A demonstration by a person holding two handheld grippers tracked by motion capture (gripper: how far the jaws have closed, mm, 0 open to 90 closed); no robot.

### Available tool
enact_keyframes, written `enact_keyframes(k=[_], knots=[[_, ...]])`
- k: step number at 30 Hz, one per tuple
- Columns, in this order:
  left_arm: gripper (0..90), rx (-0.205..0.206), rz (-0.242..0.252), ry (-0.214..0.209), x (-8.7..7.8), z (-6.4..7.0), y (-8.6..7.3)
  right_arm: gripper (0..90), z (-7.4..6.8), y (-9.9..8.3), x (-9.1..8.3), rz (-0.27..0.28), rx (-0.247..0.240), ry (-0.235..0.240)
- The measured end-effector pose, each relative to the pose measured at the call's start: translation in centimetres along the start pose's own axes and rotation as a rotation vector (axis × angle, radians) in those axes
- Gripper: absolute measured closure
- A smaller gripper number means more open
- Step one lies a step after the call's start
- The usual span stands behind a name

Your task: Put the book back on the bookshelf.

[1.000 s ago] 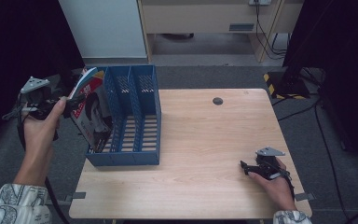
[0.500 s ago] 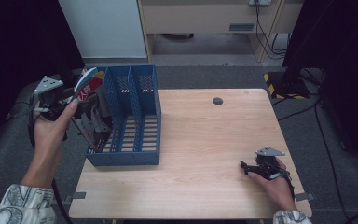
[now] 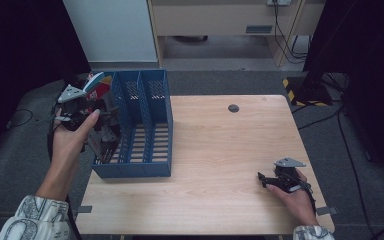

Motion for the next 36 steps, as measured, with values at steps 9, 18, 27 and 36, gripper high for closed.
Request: enact_keyframes(k=[9,18,27,36], knots=[[6.6,0.012,-0.024,-0.019,1.4,0.9,-0.6,18.0,0.0,0.0,0.0,0.0,-0.001,0.001],[6.2,0.017,-0.044,-0.044,2.7,1.9,-1.4,16.6,0.0,0.0,0.0,-0.002,-0.006,0.003],[5.1,0.016,-0.071,-0.068,3.9,2.7,-2.8,15.6,0.0,0.0,0.1,-0.004,-0.008,0.004],[3.3,0.015,-0.079,-0.104,5.2,4.0,-4.0,14.6,-0.1,0.0,0.1,-0.006,-0.004,0.004]])
Point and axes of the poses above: each handheld gripper's, and its own axes: x roughly forward along the jaws, y roughly out of its top, z roughly to its right, the point moved 5 cm from there along x, roughly forward along the jaws, and after that the axes turned 4 degrees about x, right-handed, at the moved point
